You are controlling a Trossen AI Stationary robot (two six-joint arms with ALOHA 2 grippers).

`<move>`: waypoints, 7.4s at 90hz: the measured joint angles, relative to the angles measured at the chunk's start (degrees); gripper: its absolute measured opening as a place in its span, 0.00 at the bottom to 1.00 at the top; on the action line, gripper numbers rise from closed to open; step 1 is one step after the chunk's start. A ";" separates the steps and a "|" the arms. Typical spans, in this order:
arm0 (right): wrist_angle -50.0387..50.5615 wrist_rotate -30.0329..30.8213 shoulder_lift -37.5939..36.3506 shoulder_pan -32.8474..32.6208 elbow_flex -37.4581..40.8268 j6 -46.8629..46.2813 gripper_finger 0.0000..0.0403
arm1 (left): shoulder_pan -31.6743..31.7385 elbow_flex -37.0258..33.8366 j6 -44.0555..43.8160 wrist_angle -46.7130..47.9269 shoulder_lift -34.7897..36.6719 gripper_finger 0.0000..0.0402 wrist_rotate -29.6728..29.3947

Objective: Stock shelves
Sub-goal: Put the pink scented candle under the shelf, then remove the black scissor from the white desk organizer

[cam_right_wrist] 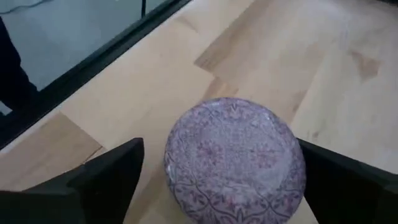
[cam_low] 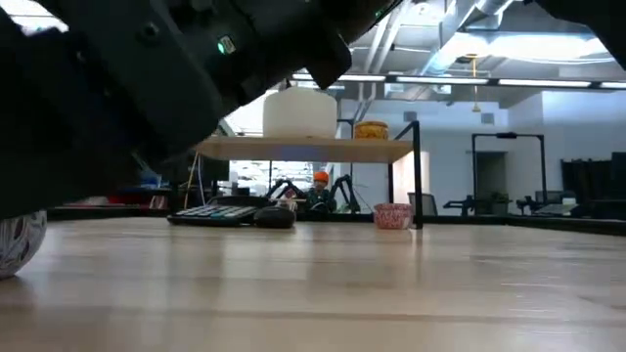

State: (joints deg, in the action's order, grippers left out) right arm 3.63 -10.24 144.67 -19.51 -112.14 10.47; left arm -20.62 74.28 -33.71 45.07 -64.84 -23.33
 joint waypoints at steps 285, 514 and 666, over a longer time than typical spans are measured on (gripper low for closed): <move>6.83 38.98 -36.84 26.04 50.01 -63.11 0.89 | 1.11 -0.02 -1.06 0.41 9.40 0.29 -14.88; 1.35 14.40 -61.60 20.79 50.07 -43.45 0.05 | 1.09 -0.02 -1.77 0.52 9.35 0.29 -14.54; 3.51 20.83 -46.59 35.27 17.97 -1.08 0.77 | 1.09 -0.42 -0.01 1.43 9.35 0.29 -13.55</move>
State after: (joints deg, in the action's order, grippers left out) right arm 7.14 10.59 98.08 15.77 -94.17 9.39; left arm -19.53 73.87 -33.71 46.49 -55.48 -36.88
